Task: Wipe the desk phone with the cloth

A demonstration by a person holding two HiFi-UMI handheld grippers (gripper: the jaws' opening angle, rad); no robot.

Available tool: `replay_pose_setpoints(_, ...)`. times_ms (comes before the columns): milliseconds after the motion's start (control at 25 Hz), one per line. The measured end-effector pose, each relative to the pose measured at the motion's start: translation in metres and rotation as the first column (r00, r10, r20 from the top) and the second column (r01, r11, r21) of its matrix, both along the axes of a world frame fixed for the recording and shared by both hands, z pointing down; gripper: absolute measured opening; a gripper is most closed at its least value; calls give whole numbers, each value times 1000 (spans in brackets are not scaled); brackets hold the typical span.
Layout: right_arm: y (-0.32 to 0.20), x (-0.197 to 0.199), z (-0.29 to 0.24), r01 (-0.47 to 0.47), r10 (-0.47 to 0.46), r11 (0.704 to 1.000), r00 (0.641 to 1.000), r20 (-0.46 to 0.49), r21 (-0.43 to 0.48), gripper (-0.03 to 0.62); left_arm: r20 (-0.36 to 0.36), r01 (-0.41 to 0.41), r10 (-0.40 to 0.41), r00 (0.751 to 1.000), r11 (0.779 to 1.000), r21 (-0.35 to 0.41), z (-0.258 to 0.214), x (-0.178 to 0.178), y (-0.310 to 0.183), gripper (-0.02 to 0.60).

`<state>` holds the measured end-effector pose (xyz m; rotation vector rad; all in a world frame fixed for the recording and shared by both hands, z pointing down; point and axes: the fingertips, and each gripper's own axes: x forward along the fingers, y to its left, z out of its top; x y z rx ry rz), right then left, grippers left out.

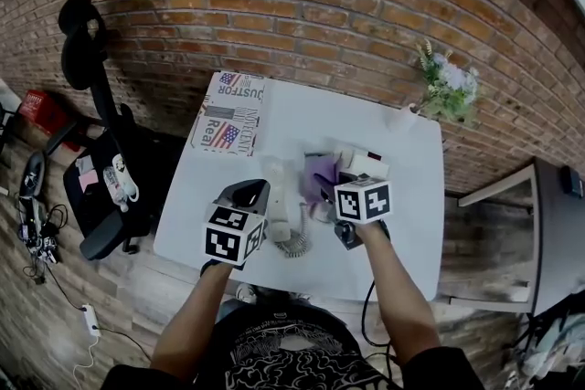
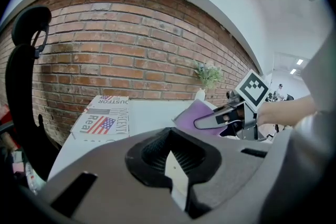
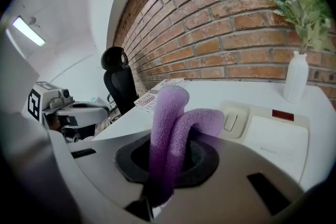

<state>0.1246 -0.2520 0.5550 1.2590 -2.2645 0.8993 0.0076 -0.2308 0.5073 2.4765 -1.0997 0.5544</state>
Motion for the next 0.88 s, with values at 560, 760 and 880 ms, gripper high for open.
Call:
replay_pose_setpoints(560,-51,29,-4,67,-65,997,994,-88,22,48,18,59,-59,998,998,-8,4,7,-11,6)
replay_pose_setpoints(760,-71,41,-10,77,-72,996,992,-104,39,48,26,83,-82,996,997,-7,5,7,-12,6)
replay_pose_setpoints(880,-81,45,-13,76,-72,996,992,-101,40,48,28,92,-92,995,996,-8,4,8,-13,6)
